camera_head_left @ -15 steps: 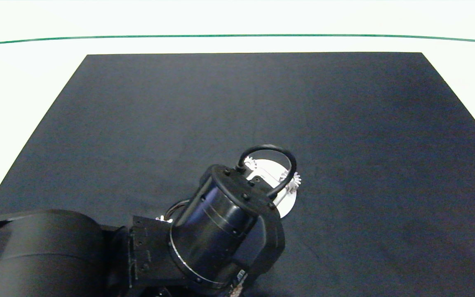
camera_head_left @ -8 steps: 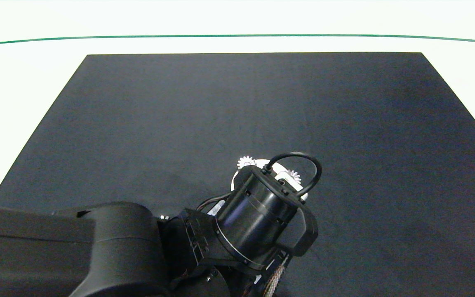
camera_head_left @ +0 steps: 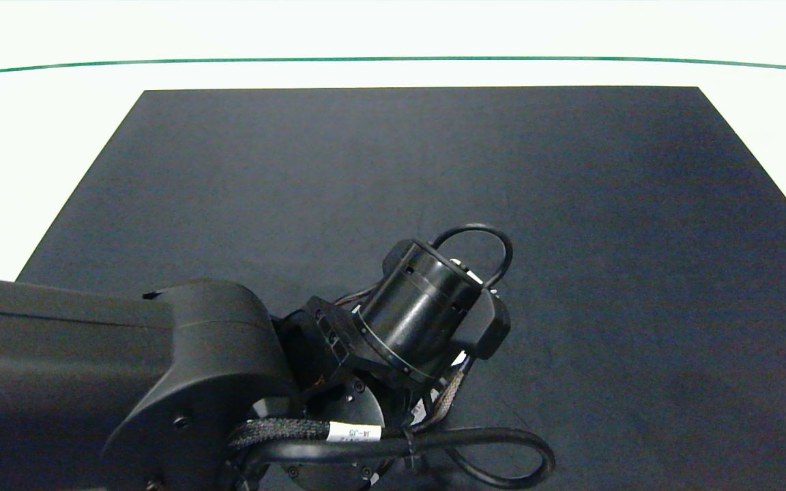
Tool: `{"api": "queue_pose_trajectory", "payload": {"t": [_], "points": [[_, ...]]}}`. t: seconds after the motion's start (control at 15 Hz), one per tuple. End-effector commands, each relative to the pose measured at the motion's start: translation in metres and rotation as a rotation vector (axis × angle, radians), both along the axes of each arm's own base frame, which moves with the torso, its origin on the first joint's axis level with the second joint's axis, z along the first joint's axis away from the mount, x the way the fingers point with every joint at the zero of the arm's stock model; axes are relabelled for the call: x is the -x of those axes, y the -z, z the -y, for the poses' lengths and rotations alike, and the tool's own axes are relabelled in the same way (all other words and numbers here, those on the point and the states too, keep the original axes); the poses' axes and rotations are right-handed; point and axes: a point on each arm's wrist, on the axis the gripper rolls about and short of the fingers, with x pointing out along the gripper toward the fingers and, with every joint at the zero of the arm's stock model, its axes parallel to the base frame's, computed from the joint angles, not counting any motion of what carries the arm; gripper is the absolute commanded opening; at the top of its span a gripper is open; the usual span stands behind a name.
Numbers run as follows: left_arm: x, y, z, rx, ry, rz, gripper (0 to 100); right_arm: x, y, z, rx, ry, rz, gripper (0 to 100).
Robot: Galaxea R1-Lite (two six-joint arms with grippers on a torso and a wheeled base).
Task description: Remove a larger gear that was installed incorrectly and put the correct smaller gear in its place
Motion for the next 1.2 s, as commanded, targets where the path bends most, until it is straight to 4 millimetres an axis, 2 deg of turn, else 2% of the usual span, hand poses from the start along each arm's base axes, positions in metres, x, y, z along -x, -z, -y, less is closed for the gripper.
{"api": "queue_pose_trajectory", "payload": {"t": [0.07, 0.53, 1.2], "points": [[0.0, 0.0, 0.004, 0.0, 0.003, 0.002, 16, 0.0, 0.0, 0.0, 0.002, -0.002, -0.002, 100], [-0.002, 0.009, 0.011, -0.005, -0.001, -0.015, 16, -0.001, 0.001, 0.0, 0.002, -0.003, -0.005, 100], [-0.004, 0.009, 0.018, 0.001, 0.003, -0.012, 16, 0.001, 0.001, 0.0, 0.001, -0.003, 0.004, 100]]}}
